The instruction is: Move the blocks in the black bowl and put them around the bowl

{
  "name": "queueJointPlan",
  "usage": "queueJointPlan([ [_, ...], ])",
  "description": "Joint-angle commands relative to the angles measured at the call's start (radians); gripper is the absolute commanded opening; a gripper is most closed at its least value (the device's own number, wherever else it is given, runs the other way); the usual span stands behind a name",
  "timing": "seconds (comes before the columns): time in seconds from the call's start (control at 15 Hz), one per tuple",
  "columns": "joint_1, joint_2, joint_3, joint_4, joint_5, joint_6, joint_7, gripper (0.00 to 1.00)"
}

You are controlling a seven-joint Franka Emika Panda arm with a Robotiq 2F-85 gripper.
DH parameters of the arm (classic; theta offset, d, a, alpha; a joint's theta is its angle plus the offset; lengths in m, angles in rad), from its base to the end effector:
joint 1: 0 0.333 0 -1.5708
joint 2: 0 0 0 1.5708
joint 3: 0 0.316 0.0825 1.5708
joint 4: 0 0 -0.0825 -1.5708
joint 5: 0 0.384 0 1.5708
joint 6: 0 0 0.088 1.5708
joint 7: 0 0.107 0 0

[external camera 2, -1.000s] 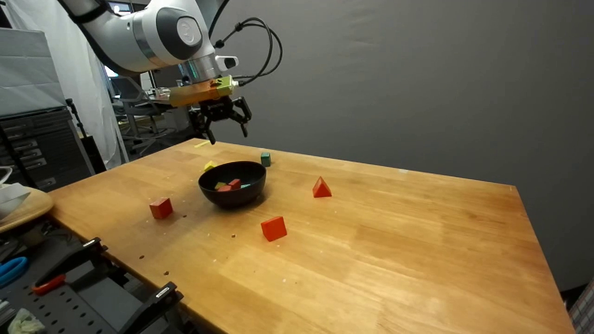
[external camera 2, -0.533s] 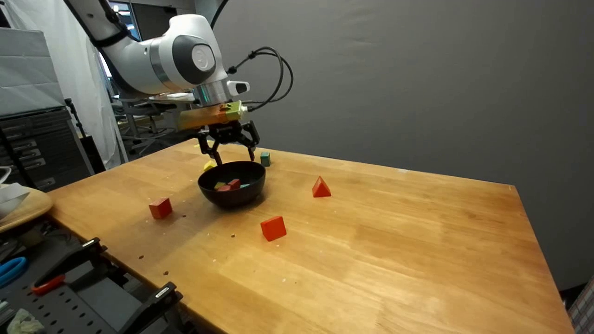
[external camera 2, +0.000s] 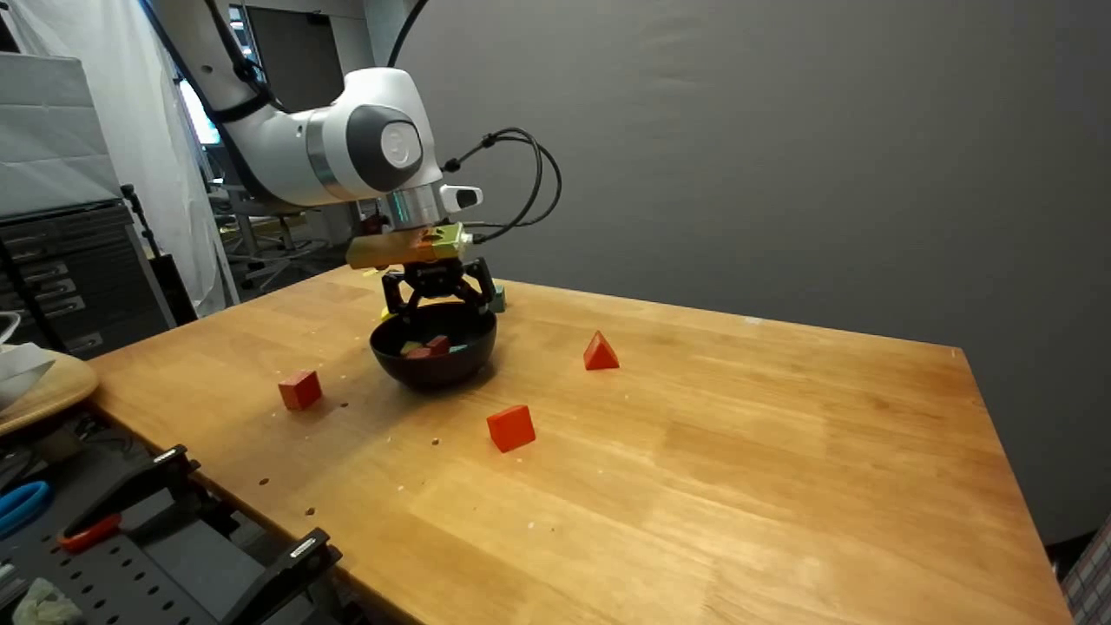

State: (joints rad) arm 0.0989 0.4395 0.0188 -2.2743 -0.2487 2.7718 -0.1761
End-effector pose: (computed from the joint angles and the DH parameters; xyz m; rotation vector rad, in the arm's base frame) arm 0.5313 0.0740 0.1666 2.9473 0.7859 0.0853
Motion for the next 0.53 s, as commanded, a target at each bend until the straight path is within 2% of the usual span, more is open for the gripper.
queueJointPlan([
  [0.0, -0.004, 0.003, 0.019, -0.002, 0.024, -0.024, 0.020, 0.74],
  [0.13, -0.005, 0.005, 0.022, -0.010, 0.027, -0.037, 0.027, 0.70],
  [0.47, -0.033, 0.020, 0.054, 0.007, 0.094, -0.033, 0.021, 0.31],
])
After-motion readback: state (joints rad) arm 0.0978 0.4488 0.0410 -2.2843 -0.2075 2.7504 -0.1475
